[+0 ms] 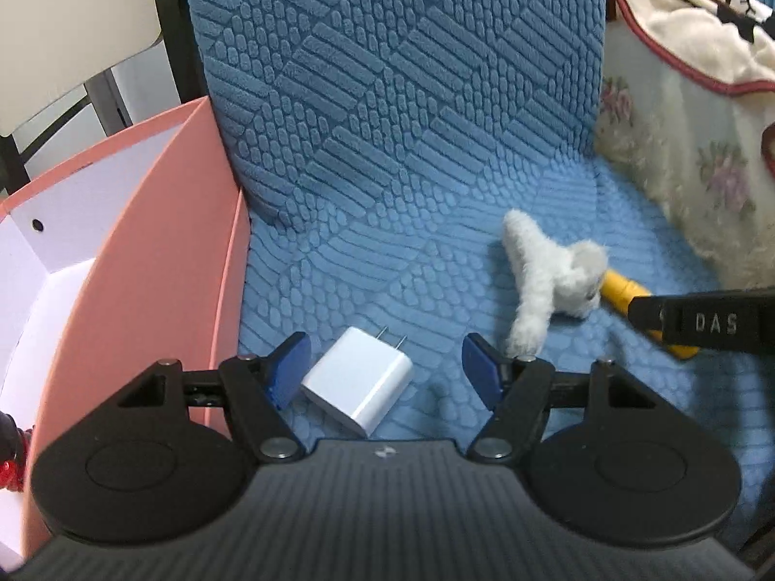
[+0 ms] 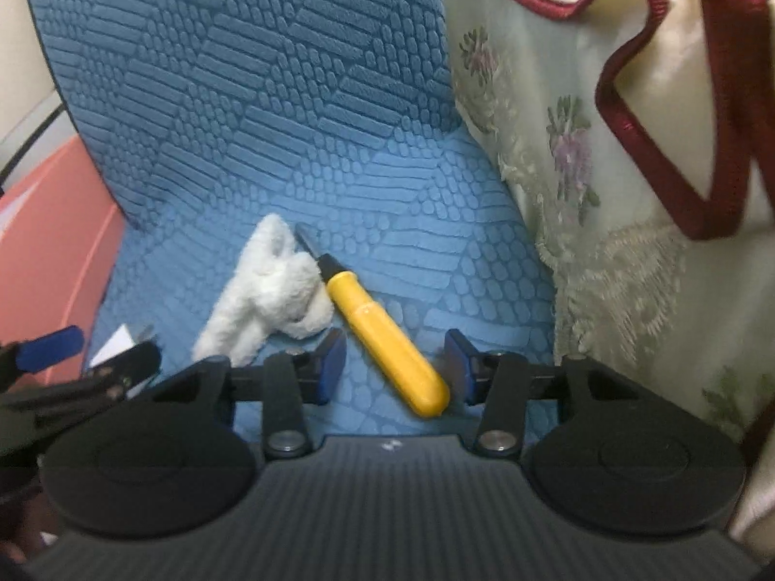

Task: Organize rigid objects
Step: 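Grasp the second white charger with the left gripper while the right gripper grasps the yellow screwdriver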

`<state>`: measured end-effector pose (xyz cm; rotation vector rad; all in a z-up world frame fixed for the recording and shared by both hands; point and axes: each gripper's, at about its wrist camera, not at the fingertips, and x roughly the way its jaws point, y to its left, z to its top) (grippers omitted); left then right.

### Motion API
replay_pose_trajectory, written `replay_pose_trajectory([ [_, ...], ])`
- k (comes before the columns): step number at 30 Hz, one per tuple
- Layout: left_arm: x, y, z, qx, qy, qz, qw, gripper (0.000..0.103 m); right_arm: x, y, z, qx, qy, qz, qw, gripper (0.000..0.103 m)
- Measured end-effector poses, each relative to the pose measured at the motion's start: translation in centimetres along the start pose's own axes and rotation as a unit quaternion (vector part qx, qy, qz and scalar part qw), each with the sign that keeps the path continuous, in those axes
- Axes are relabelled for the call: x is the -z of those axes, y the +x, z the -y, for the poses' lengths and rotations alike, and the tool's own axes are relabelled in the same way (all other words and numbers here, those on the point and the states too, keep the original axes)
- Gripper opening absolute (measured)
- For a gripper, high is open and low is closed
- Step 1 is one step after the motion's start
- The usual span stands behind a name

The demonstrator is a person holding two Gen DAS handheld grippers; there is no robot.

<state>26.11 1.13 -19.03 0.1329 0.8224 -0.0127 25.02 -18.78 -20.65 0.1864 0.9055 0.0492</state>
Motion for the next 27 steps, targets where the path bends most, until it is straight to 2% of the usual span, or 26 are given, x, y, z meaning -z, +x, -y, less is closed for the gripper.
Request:
replay_pose_trajectory([
  [5, 0.2, 0.7, -0.3, -0.004, -0.005, -0.007, 1.0, 0.074, -0.3, 0.3, -0.1, 0.001, -0.003, -0.005, 1.0, 0.045],
  [7, 0.5, 0.9, -0.3, -0.008, -0.002, -0.007, 0.9999, 0.074, -0.4, 0.3, -0.2, 0.005, -0.008, -0.006, 1.0, 0.036],
  [10, 0.8, 1.3, -0.3, -0.014, 0.004, -0.008, 0.9999, 0.074, -0.3, 0.3, -0.7, 0.008, -0.024, -0.009, 1.0, 0.031],
  [15, 1.0, 1.7, -0.4, -0.014, 0.006, -0.012, 0.9998, 0.073, -0.1, -0.5, -0.9, -0.012, -0.021, -0.02, 1.0, 0.022],
  [17, 1.0, 1.8, -0.6, -0.008, 0.002, -0.012, 0.9999, 0.072, 0.1, -0.9, -1.0, -0.012, -0.017, -0.019, 1.0, 0.021],
  [19, 1.0, 1.9, -0.8, -0.013, 0.001, -0.012, 0.9998, 0.064, 0.3, -1.5, -1.0, -0.011, -0.01, -0.014, 1.0, 0.021],
  [27, 1.5, 0.9, -0.7, -0.002, -0.012, -0.019, 0.9998, 0.063, 2.0, -3.1, -1.0, -0.016, 0.005, -0.026, 1.0, 0.02],
])
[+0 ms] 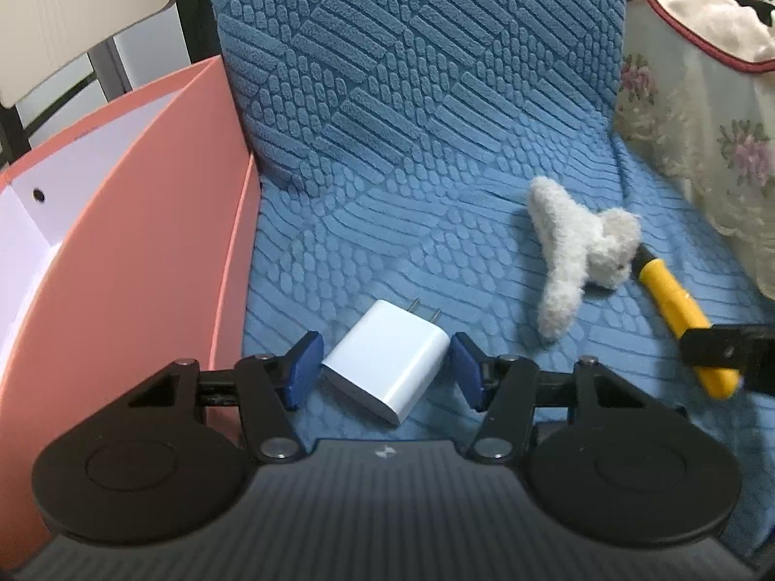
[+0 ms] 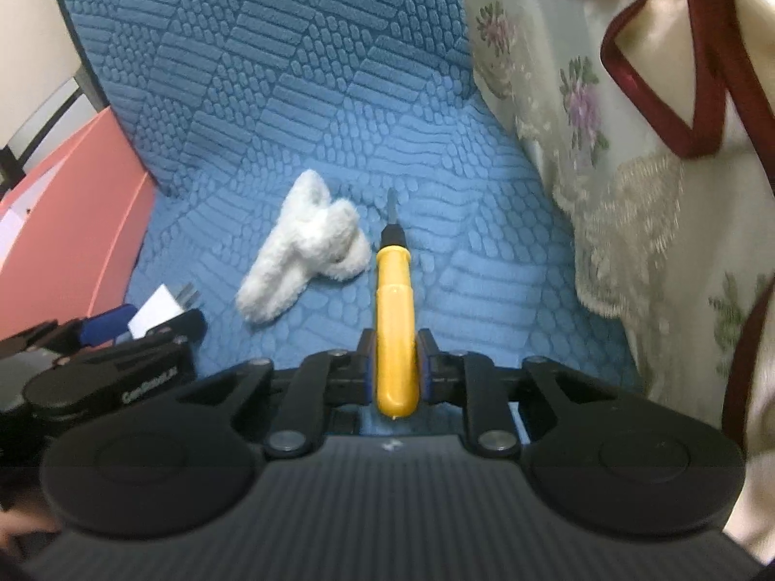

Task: Organize rigid objects
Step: 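Grasp the second white charger with the left gripper while the right gripper grasps the yellow screwdriver, then lift and carry the charger and screwdriver into the pink box with both grippers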

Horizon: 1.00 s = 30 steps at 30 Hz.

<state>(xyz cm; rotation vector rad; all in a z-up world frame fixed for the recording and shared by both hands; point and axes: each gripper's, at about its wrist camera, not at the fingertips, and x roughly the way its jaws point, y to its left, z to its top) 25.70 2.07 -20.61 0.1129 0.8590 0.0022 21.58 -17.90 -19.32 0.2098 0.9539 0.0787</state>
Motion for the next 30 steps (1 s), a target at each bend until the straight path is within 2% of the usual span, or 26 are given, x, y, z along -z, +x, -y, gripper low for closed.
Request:
replay_pose_trajectory([
  [8, 1.2, -3.0, 0.9, 0.006, -0.018, -0.003, 0.9998, 0.064, 0.6, -0.3, -0.2, -0.005, -0.021, 0.003, 1.0, 0.022],
  [12, 1.4, -2.4, 1.0, 0.009, -0.011, -0.016, 0.9998, 0.064, 0.2, 0.6, 0.2, -0.011, -0.011, -0.003, 1.0, 0.025],
  [17, 1.5, -2.1, 1.2, 0.008, 0.003, -0.009, 0.9999, 0.064, -0.7, 2.2, 0.2, -0.003, -0.013, 0.002, 1.0, 0.025],
  [23, 1.7, -1.5, 1.2, 0.006, 0.012, -0.005, 0.9999, 0.066, -0.8, 3.0, -0.4, 0.003, -0.047, 0.018, 0.999, 0.023],
  [26, 1.7, -1.3, 1.1, 0.008, 0.001, -0.005, 1.0, 0.065, -0.8, 3.0, -0.3, -0.001, -0.046, 0.015, 0.999, 0.022],
  [30, 1.5, -1.2, 1.0, 0.013, -0.017, -0.011, 0.9997, 0.063, -1.0, 2.8, 0.5, -0.013, -0.012, 0.009, 1.0, 0.022],
])
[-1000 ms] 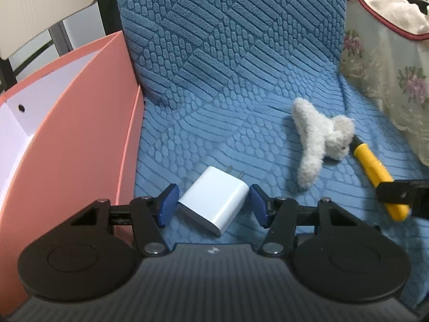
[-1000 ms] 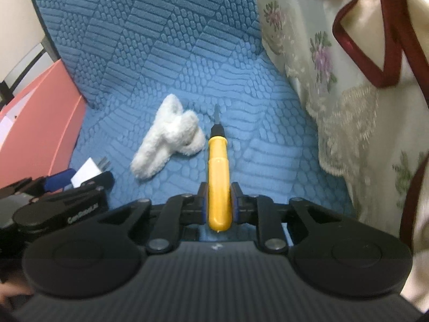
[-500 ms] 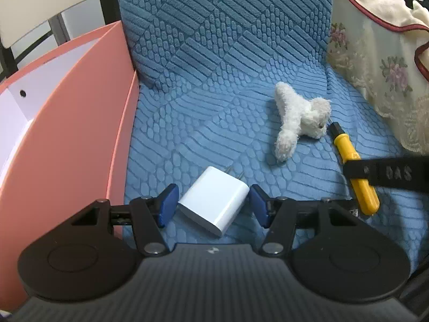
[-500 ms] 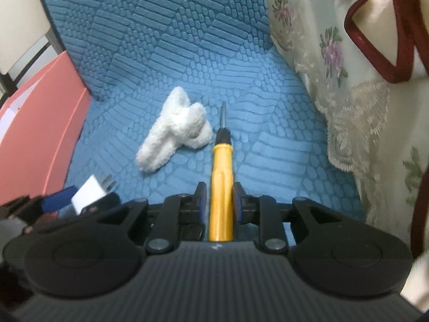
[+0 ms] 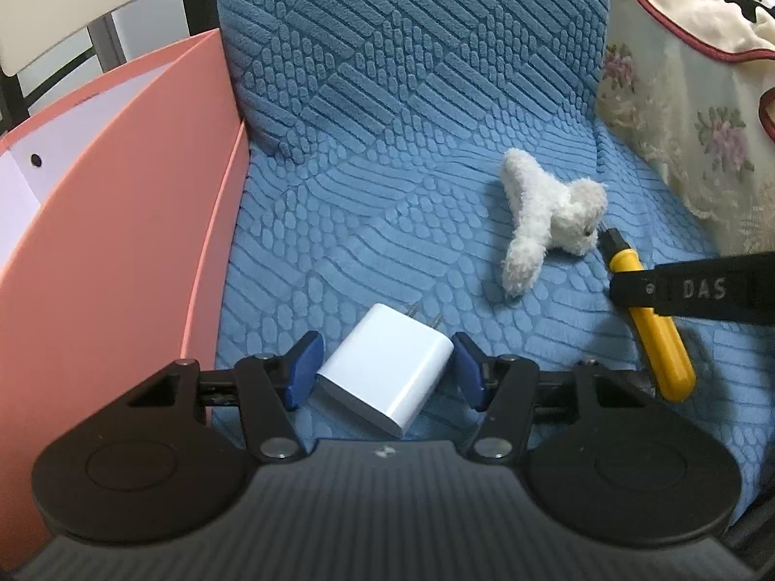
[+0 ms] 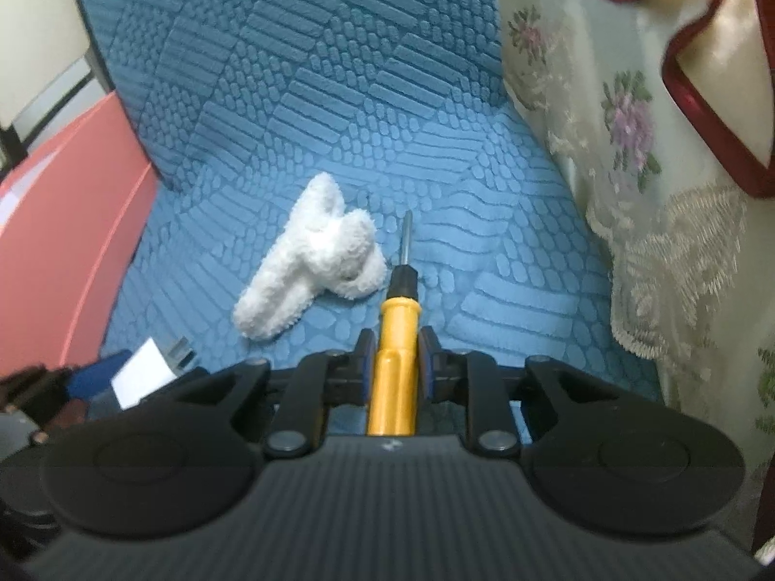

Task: Organize rigid objects
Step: 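Lift and carry the charger and screwdriver into the pink box with both grippers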

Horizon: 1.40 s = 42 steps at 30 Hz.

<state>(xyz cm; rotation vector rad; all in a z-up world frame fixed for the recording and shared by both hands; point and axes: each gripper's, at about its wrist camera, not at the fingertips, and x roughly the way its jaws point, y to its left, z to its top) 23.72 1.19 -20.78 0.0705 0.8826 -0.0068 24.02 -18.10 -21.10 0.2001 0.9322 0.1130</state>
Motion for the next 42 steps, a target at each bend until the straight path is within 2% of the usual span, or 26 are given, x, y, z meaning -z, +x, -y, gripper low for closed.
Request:
replay_pose_trajectory([
  [8, -0.4, -1.0, -0.2, 0.002, -0.033, -0.007, 0.9994, 0.063, 0.1, -1.9, 0.4, -0.008, 0.033, 0.003, 0.999, 0.022],
  [14, -1.3, -3.4, -0.2, 0.013, -0.053, -0.001, 0.9985, 0.063, -0.3, -4.0, 1.1, -0.015, 0.051, 0.012, 0.999, 0.022],
  [20, -1.5, -6.8, -0.3, 0.032, -0.09, 0.004, 0.9955, 0.063, -0.7, -7.3, 1.0, -0.024, 0.033, 0.029, 0.999, 0.022],
  [26, -2.8, -11.6, -0.1, 0.042, -0.087, 0.032, 0.9949, 0.063, -0.3, -11.9, -0.1, -0.037, 0.017, 0.051, 0.998, 0.022],
  [31, -3.8, -15.9, -0.8, 0.064, -0.095, 0.052, 0.992, 0.063, 0.3, -15.7, -0.4, -0.05, 0.027, 0.065, 0.996, 0.022],
  [35, -3.9, -18.2, -1.1, 0.065, -0.086, 0.066, 0.992, 0.063, 0.6, -18.1, -1.1, -0.051, 0.021, 0.079, 0.995, 0.022],
  [42, -3.8, -20.9, -3.2, 0.075, -0.102, 0.078, 0.9889, 0.063, 0.3, -20.3, -4.0, -0.074, 0.007, 0.093, 0.993, 0.022],
])
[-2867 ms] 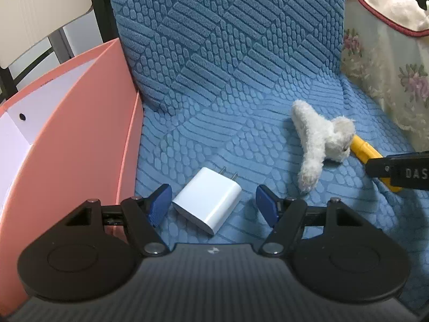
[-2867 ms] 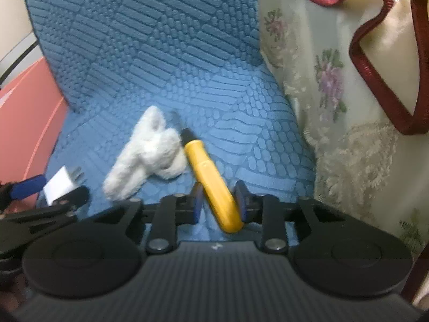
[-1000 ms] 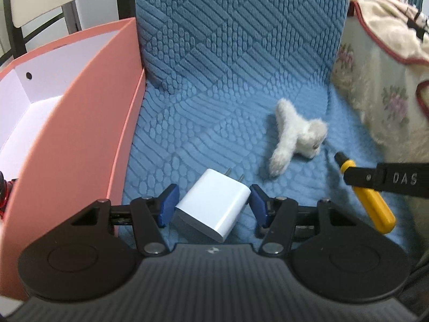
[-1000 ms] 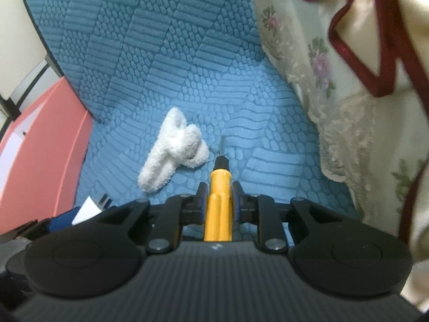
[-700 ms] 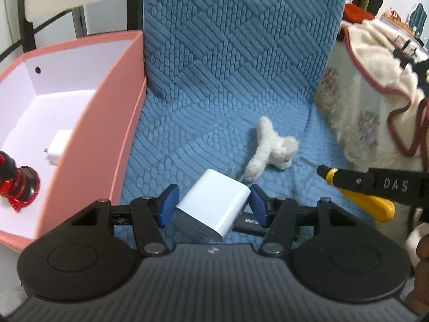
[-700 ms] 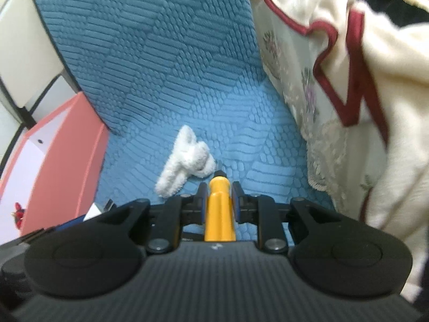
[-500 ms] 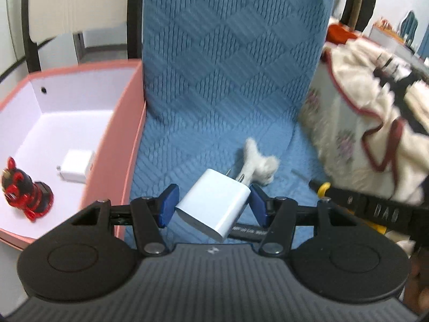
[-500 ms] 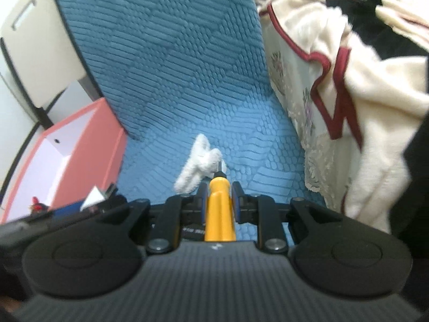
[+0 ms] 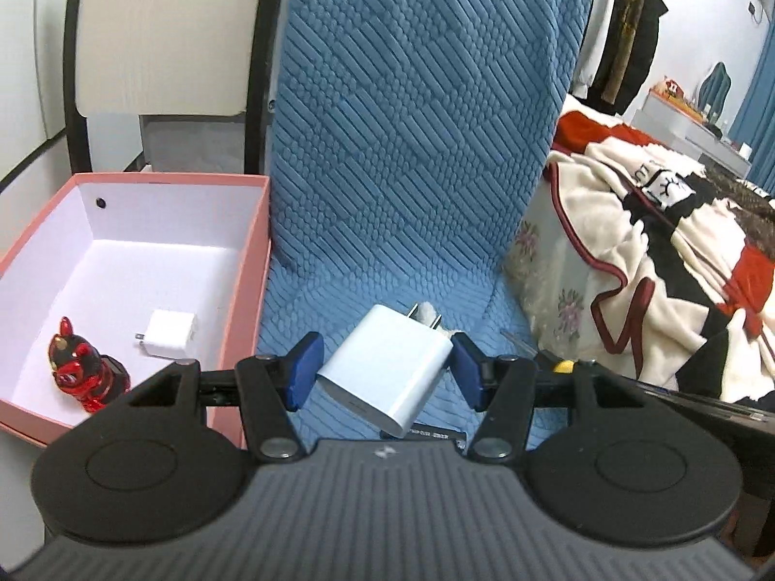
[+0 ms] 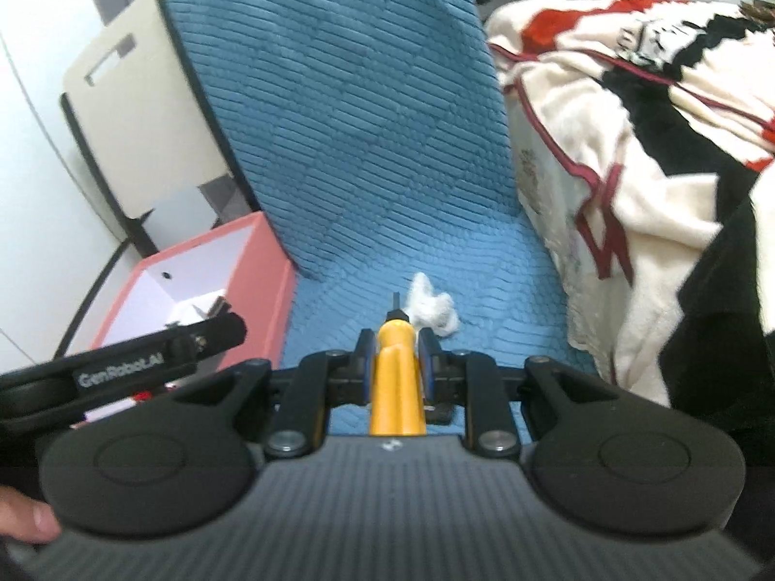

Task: Organize rigid objects
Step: 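Lift and carry the charger and screwdriver into the pink box with both grippers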

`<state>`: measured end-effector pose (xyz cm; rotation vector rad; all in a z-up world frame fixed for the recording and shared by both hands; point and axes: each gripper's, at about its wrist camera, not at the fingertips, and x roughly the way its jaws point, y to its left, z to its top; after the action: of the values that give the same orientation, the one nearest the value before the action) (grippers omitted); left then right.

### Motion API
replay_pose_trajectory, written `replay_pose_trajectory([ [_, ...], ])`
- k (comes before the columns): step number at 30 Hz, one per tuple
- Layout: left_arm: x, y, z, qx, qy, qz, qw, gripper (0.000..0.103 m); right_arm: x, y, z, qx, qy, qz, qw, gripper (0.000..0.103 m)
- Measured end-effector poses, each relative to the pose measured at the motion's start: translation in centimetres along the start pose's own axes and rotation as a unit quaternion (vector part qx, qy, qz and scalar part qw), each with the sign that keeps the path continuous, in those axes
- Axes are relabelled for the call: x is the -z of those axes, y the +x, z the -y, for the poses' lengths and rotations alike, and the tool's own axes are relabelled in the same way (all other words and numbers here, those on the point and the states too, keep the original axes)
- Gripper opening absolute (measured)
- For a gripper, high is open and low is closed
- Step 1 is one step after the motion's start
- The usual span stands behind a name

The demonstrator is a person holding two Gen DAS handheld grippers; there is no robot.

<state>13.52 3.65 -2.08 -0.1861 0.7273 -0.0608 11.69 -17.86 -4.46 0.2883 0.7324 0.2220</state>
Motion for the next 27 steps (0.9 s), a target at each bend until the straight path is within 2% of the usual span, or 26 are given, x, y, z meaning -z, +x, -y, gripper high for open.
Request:
replay_pose_trajectory([
  [4, -0.5, -1.4, -1.6, 0.001, -0.008, 0.003, 1.0, 0.063, -0.4, -0.3, -2.6, -0.02, -0.019, 0.004, 1.0, 0.022],
  [12, -2.1, -4.5, -6.4, -0.023, -0.025, 0.022, 0.9992, 0.063, -1.1, -1.2, -8.9, -0.069, -0.061, 0.016, 0.996, 0.022],
  [16, -2.9, -6.1, -9.7, -0.043, -0.042, 0.032, 0.9977, 0.063, -1.1, -0.8, -11.7, -0.095, -0.065, 0.007, 0.993, 0.022],
  [20, -3.8, -7.2, -13.0, -0.055, -0.061, 0.038, 0.9959, 0.063, -1.2, 0.0, -15.3, -0.103, -0.099, 0.013, 0.99, 0.022],
  [27, -6.7, -7.5, -17.7, -0.093, -0.071, 0.048, 0.9919, 0.063, -2.6, 1.4, -19.9, -0.127, -0.122, 0.013, 0.984, 0.022],
])
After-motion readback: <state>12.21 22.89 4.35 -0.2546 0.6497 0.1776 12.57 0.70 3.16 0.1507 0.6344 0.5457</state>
